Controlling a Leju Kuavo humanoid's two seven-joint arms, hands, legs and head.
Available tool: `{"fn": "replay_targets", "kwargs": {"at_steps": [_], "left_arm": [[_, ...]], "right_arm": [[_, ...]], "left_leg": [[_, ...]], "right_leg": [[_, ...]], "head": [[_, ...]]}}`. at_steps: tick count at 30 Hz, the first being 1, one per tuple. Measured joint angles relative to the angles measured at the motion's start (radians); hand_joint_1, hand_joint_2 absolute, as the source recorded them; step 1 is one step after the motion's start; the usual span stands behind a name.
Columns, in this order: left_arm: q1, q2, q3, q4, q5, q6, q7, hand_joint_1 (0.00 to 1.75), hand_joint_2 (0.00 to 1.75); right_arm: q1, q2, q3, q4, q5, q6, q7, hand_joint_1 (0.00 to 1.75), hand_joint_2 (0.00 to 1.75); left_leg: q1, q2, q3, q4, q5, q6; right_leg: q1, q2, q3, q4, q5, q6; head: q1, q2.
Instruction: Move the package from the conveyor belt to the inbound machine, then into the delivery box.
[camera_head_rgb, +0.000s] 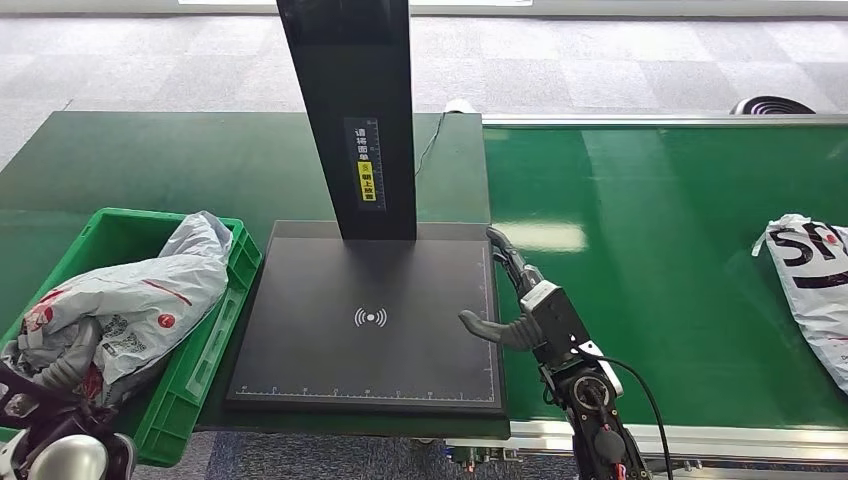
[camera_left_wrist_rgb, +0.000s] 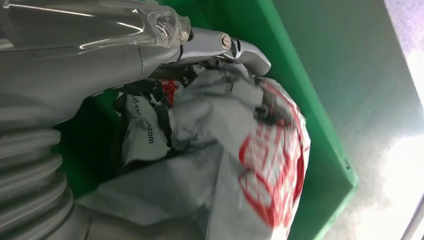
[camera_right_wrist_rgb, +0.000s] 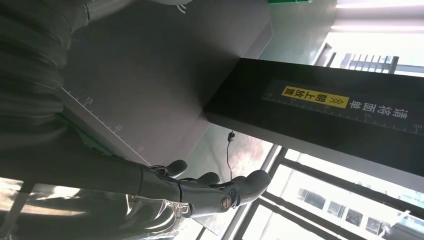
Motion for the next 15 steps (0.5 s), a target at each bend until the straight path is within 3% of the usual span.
{"fn": "replay_targets", "kwargs": {"at_steps": [15], "left_arm": [[0.013,-0.026,0.012,0.021,-0.099,0.0,0.0,0.0,1.75]], "right_arm": [[0.0,0.0,0.001,0.0,0.01,0.004,0.001,0.0,1.75]], "left_leg": [[0.0,0.0,0.0,0.0,0.0,0.0]], "right_leg": [[0.0,0.0,0.0,0.0,0.0,0.0]], "head": [[0.0,0.0]]}}
